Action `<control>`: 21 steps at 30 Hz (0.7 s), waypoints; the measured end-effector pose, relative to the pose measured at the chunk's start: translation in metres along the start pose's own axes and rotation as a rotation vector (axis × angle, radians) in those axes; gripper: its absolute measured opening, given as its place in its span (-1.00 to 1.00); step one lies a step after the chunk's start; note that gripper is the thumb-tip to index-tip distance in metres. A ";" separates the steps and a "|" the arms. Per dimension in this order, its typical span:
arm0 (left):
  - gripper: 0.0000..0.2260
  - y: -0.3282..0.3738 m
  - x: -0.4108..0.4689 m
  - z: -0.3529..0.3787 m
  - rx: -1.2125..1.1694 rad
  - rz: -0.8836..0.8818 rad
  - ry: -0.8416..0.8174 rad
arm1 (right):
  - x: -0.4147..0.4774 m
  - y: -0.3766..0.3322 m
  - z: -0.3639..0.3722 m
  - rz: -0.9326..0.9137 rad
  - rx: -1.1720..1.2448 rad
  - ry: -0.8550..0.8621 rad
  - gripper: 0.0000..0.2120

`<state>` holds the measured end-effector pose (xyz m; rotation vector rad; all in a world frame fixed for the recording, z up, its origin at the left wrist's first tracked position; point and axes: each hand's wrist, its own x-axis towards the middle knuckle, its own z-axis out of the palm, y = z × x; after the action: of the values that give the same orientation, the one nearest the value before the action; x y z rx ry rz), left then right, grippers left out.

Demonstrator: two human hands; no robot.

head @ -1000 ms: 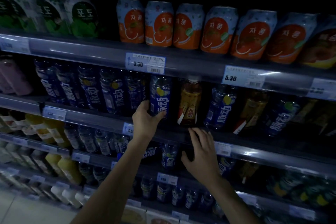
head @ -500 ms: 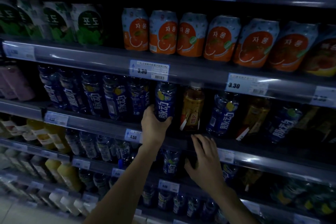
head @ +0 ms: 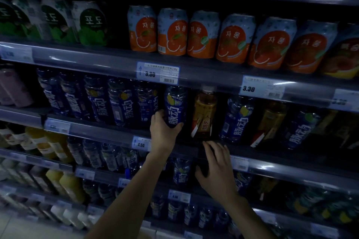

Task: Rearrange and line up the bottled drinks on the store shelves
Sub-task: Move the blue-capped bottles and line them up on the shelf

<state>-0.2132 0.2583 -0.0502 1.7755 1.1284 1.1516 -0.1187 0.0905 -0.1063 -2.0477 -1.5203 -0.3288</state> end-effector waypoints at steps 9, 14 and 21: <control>-0.41 -0.007 -0.018 -0.021 0.000 0.055 0.043 | 0.000 -0.001 -0.004 -0.009 -0.018 0.006 -0.42; -0.53 -0.026 -0.038 -0.046 -0.103 0.022 0.087 | -0.011 -0.010 -0.001 0.043 -0.012 0.078 -0.51; -0.59 -0.068 -0.070 -0.078 -0.090 0.015 0.113 | -0.033 -0.038 0.021 0.056 0.028 0.054 -0.53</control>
<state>-0.3205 0.2254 -0.1054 1.6705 1.1129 1.3052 -0.1675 0.0838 -0.1287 -2.0391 -1.4250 -0.3372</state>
